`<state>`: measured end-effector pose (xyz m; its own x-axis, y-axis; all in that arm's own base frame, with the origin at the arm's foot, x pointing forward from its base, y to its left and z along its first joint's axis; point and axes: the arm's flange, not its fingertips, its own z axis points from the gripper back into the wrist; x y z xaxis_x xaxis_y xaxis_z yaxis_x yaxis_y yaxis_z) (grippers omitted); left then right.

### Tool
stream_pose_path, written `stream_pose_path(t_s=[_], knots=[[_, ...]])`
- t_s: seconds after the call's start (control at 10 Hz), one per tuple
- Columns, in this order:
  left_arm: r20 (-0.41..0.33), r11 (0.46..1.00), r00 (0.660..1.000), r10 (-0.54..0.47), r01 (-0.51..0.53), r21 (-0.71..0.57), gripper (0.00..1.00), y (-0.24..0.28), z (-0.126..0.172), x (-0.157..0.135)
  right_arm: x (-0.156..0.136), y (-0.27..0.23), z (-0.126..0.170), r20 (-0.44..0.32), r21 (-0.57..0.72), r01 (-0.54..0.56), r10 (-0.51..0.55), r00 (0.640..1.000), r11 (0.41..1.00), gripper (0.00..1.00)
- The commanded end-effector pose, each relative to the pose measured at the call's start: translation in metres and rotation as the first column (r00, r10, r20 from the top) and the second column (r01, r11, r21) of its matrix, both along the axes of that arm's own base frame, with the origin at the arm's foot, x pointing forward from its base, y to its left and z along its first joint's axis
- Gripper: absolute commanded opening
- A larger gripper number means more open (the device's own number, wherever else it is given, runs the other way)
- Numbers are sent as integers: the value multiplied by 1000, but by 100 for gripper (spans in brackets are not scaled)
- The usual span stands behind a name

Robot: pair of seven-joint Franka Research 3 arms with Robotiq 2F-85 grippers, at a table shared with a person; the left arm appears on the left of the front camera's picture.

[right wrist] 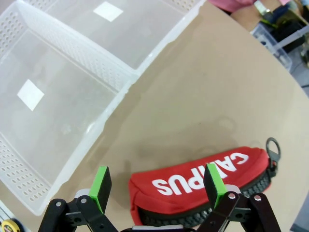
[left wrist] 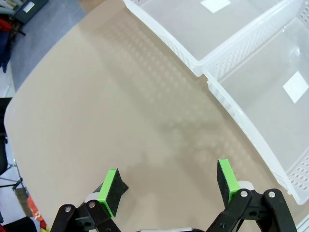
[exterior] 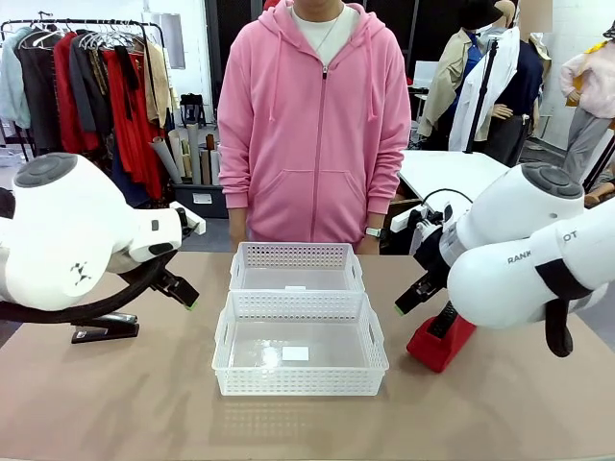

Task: Distribute items into two baskets.
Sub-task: Pick up the Pencil pouch that the person points to.

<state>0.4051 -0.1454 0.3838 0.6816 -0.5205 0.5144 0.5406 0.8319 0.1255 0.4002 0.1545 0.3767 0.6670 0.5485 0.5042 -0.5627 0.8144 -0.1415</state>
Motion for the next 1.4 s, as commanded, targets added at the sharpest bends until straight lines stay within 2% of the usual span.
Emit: stream_pose_path(t_s=[0.0,0.4,0.6,0.7,1.0,1.3], knots=[[-42,998,998,-50,48,-50,100,24,26,9,8,-23,24,-26,16,-12,12,1000,1000,100],[-142,981,980,-141,119,-153,100,87,74,41,36,-77,69,-94,149,22,-8,996,989,100],[-145,970,976,-162,131,-206,100,129,94,44,47,-115,91,-142,236,45,-12,990,971,100],[-144,967,978,-148,113,-228,100,149,101,45,47,-133,100,-149,278,63,-22,989,959,100],[-129,935,992,-4,-42,-352,100,213,123,42,36,-187,114,-169,370,70,-7,986,926,100],[-129,884,988,88,-137,-446,100,266,136,31,15,-243,120,-145,464,96,-31,989,881,100]])
